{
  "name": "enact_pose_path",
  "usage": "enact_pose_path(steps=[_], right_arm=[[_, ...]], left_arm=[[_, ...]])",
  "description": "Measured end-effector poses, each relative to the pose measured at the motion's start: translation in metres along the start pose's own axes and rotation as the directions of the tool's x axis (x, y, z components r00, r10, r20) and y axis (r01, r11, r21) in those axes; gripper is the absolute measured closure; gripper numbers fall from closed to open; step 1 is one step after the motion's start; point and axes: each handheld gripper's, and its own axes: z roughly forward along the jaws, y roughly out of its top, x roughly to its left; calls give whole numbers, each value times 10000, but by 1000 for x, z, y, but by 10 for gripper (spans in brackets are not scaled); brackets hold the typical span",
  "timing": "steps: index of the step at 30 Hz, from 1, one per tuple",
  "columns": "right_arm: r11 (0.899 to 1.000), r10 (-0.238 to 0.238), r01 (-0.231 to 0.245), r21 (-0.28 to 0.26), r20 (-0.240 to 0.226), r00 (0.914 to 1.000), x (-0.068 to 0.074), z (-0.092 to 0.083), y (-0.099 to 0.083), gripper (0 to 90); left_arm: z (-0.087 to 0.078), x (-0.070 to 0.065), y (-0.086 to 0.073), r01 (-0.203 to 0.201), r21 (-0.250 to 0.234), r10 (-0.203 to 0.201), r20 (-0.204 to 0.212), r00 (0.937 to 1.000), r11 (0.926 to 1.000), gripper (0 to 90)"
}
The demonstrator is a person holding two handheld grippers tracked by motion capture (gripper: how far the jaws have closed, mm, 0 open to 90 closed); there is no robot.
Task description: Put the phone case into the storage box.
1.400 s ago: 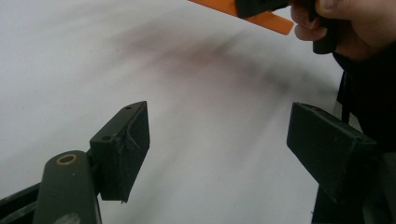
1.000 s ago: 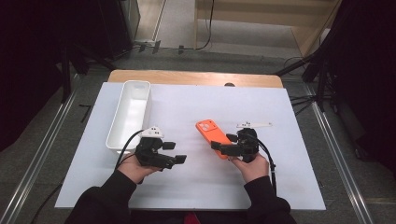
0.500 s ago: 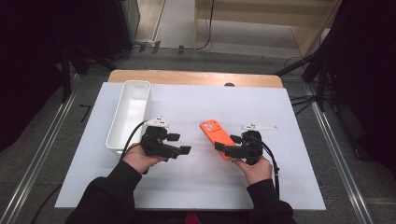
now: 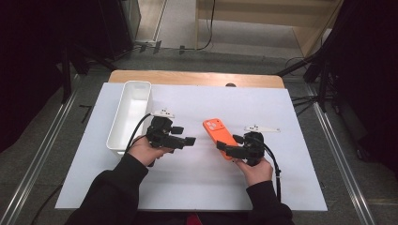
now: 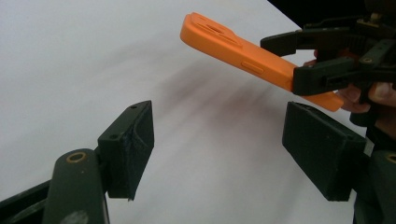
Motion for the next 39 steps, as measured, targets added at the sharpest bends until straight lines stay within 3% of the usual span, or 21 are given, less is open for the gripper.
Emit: enact_pose_path(steps=[4, 12, 16, 21, 26, 35, 39], right_arm=[[9999, 52, -52, -164, 26, 10000, 1, 3, 1, 142], [9992, 113, -108, -387, 131, 9999, 4, 9, 2, 142], [9988, 129, -119, -485, 199, 9997, 8, 15, 3, 142], [9978, -78, 100, -655, 338, 9994, 14, 20, 3, 142], [9947, 141, -111, -1027, 285, 9995, 18, 23, 4, 142], [9899, 333, -298, -1385, 228, 9992, 28, 34, -8, 142], [9860, 445, -421, -1616, 116, 9989, 32, 35, -11, 142]], left_arm=[[3, 1, 5, -40, 73, 42, -243, 9997, 10000, 254], [3, 8, 13, 491, -5, -491, -244, 9985, 9988, 254], [-1, 8, 20, 376, -209, -388, -600, 9974, 9991, 254], [-2, 11, 26, 603, -423, -627, -576, 9964, 9973, 254], [1, 11, 29, 796, -400, -819, -585, 9949, 9960, 255], [4, 13, 36, 1451, -372, -1467, -443, 9882, 9887, 255], [5, 14, 39, 1665, -327, -1682, -589, 9840, 9855, 279]])
